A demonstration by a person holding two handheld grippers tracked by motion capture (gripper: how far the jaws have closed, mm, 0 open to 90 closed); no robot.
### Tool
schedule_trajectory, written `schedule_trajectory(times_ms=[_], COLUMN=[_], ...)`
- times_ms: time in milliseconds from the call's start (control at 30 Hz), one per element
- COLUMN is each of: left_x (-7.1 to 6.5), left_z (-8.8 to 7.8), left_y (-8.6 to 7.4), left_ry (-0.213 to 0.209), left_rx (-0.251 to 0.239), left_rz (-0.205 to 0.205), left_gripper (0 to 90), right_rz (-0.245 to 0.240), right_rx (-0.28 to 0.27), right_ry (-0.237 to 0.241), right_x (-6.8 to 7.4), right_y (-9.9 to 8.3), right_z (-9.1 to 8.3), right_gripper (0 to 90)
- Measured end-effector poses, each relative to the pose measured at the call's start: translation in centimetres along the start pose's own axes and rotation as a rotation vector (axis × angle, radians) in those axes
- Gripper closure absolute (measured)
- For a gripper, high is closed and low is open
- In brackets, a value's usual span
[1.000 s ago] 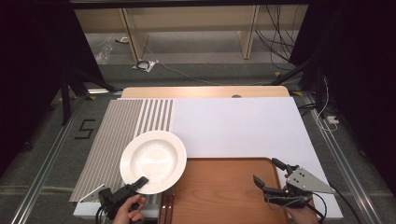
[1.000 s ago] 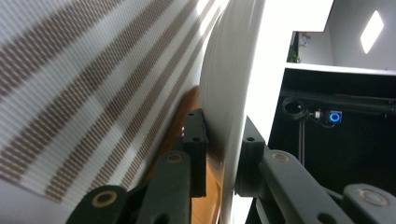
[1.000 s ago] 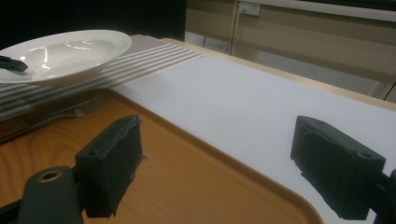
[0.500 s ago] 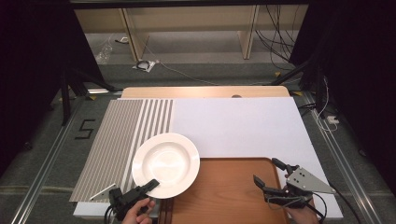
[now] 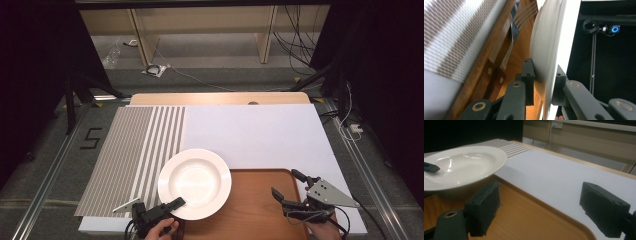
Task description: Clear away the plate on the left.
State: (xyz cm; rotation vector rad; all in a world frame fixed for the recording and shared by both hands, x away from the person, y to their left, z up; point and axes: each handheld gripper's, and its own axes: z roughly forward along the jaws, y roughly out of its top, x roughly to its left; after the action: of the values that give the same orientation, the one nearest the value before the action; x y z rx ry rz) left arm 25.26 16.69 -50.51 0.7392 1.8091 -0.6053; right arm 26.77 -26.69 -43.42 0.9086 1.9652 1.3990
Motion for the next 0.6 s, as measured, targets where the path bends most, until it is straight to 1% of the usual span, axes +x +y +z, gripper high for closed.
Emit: schedule_trajectory(times_ms=[300, 500, 600], left_x=[0.0, -0.3, -0.4], left_z=[1.4, 2.2, 2.6], left_y=[-1.3, -1.9, -2.2], left_ry=[0.022, 0.024, 0.029], left_rx=[0.073, 0.112, 0.134], left_rz=[0.023, 0.041, 0.057], left_gripper=[77.4, 77.3, 77.3], right_rz=[0.001, 0.002, 0.002], right_rx=[0.001, 0.000, 0.000], right_ry=[0.000, -0.001, -0.001], right_x=[0.0, 0.0, 0.0], right_y=[0.0, 0.0, 0.0], right_z=[0.0, 0.1, 0.1], right_gripper=[17.3, 17.3, 17.3])
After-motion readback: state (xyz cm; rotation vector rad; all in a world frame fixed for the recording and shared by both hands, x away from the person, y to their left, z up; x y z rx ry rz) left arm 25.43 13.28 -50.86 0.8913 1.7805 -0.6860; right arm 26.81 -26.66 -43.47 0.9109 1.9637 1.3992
